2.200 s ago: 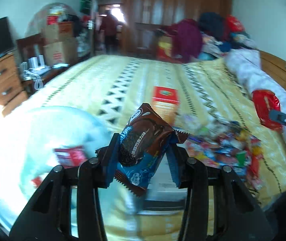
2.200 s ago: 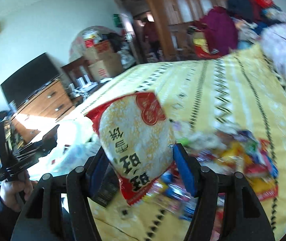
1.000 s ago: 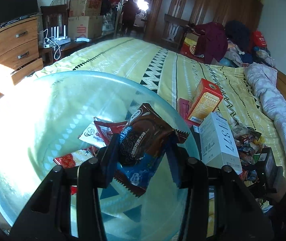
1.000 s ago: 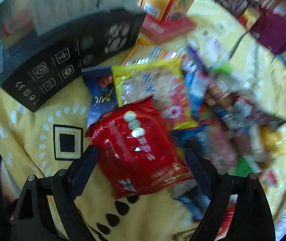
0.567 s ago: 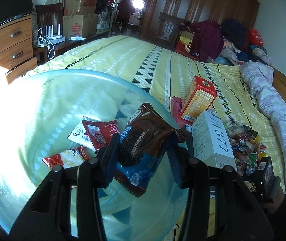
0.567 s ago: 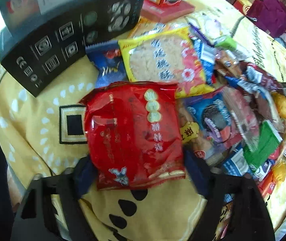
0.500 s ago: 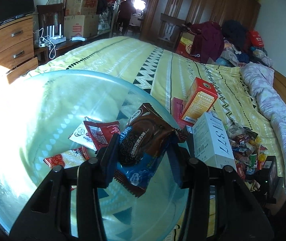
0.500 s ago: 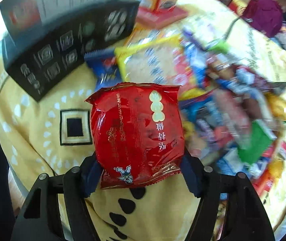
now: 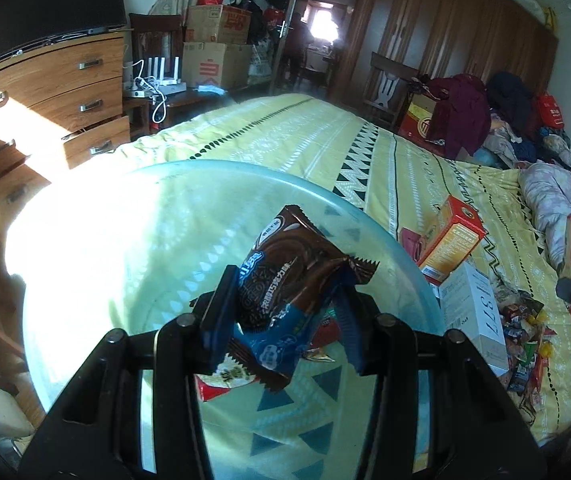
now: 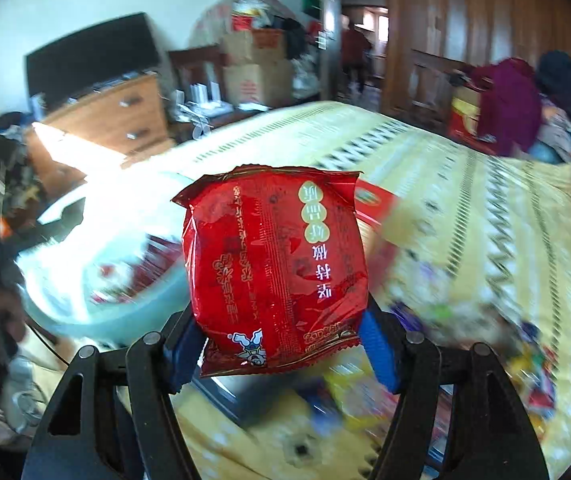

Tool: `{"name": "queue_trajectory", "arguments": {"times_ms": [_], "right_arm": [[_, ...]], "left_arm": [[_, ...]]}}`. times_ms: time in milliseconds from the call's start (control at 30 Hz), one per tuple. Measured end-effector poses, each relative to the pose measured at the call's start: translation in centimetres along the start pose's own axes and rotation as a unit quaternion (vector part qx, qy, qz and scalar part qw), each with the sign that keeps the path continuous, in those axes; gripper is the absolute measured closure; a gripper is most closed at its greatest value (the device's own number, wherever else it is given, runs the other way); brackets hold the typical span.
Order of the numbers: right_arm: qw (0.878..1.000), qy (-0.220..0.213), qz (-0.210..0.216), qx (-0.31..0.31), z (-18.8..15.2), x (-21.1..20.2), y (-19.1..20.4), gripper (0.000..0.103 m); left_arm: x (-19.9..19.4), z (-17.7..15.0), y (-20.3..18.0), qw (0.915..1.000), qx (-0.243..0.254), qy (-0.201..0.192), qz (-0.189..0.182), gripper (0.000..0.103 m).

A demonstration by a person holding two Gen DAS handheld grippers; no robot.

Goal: Organize snacks
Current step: 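Release the Oreo packet into the bowl while the right tool carries the red packet over it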

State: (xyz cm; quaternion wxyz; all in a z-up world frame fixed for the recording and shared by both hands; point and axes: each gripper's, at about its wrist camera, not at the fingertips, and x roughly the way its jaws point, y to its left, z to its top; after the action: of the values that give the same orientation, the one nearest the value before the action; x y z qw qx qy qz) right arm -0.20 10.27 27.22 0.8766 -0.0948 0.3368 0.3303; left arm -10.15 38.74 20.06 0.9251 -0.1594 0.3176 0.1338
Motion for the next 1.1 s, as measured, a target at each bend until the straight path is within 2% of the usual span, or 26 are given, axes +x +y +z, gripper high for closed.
{"name": "queue_trajectory", "arguments": {"times_ms": [167, 333, 500, 533, 633, 667, 767, 967, 1100], "right_arm": [[0.995, 0.010, 0.090, -0.038, 4.2, 4.9, 7.5, 0.031], [0.989, 0.049, 0.134, -0.032, 4.3, 8.9, 12.0, 0.031], [0.986, 0.071, 0.145, -0.029, 3.4, 10.7, 12.9, 0.029], [0.986, 0.071, 0.145, -0.030, 3.4, 10.8, 13.1, 0.028], [0.986, 0.076, 0.145, -0.032, 3.3, 11.3, 12.7, 0.025], [0.986, 0.075, 0.144, -0.033, 3.1, 11.1, 12.5, 0.024], [0.987, 0.071, 0.138, -0.035, 3.1, 11.1, 12.7, 0.017], [0.989, 0.058, 0.136, -0.030, 2.9, 9.4, 12.6, 0.017], [0.991, 0.025, 0.126, -0.039, 2.6, 6.1, 12.2, 0.017]], "left_arm": [[0.0, -0.4, -0.3, 0.9990, 0.018, 0.001, 0.041, 0.056], [1.0, -0.9, -0.4, 0.9971, 0.028, 0.010, 0.070, 0.055], [1.2, -0.8, -0.4, 0.9963, 0.029, 0.008, 0.081, 0.050], [1.0, -0.8, -0.4, 0.9962, 0.030, 0.005, 0.082, 0.045], [0.6, -0.7, -0.5, 0.9955, 0.032, -0.004, 0.089, 0.022], [0.4, -0.7, -0.5, 0.9951, 0.033, -0.008, 0.093, 0.018], [0.4, -0.8, -0.4, 0.9949, 0.032, -0.008, 0.096, 0.015], [0.3, -0.8, -0.6, 0.9930, 0.036, -0.013, 0.111, 0.010], [0.0, -0.8, -1.1, 0.9920, 0.037, -0.016, 0.120, 0.008]]}}
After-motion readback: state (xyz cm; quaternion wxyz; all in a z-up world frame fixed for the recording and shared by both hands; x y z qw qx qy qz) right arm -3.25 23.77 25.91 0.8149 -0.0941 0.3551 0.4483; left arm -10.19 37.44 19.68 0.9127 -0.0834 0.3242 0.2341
